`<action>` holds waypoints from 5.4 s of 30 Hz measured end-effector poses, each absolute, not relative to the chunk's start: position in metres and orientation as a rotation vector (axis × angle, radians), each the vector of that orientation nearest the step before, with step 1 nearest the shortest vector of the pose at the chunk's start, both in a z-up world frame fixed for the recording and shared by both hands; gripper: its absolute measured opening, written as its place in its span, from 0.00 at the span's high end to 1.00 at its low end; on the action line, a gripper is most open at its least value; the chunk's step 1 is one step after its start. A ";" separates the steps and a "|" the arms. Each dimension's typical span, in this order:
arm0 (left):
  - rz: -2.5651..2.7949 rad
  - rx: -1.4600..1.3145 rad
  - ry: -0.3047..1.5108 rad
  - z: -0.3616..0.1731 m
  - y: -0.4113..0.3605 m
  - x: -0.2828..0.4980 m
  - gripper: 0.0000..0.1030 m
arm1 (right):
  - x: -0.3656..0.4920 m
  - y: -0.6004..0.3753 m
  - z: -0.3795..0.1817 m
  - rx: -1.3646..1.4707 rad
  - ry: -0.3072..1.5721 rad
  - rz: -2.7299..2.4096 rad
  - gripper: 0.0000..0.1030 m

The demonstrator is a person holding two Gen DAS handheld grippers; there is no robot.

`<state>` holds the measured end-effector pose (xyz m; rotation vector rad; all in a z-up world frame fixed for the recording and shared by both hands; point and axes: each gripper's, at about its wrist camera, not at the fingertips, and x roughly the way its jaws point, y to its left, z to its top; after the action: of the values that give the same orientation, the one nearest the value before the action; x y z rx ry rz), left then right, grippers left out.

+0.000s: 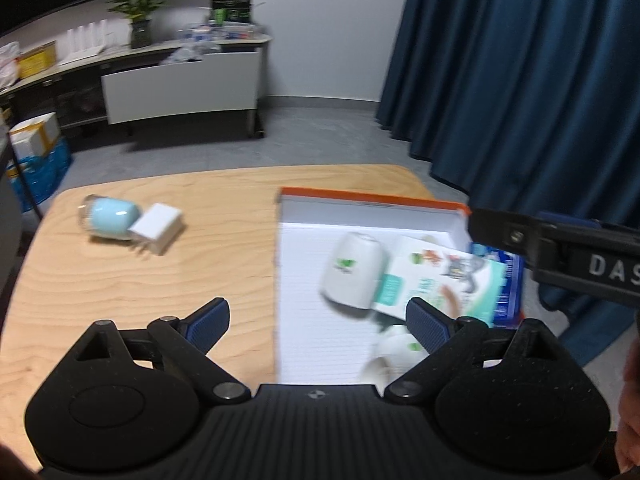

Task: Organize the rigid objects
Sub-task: 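Open both tools and move them back toward the toothpick jar and charger, then grasp the blue-capped toothpick jar with the left tool while the right tool grasps the white charger, then carry the toothpick jar and white charger with both tools over the white box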

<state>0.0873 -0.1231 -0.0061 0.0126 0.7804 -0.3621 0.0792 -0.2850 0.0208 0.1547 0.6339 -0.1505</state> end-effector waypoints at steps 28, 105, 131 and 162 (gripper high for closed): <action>-0.087 -0.075 0.805 -0.028 0.001 0.140 0.05 | 0.127 -0.203 -0.009 0.114 0.739 0.028 0.12; -0.114 -0.078 0.699 -0.037 0.059 0.143 0.24 | 0.208 -0.115 -0.086 0.037 0.832 0.095 0.51; -0.028 -0.084 0.670 -0.006 0.057 0.053 0.24 | 0.127 -0.109 -0.032 0.042 0.735 0.166 0.51; -0.120 -0.072 0.615 0.014 0.015 -0.011 0.24 | 0.012 -0.156 0.002 0.078 0.636 0.137 0.51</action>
<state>-0.0107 0.0148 0.0137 -0.0722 0.6149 -0.1204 0.0123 -0.1556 0.0017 0.0776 0.6363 0.1373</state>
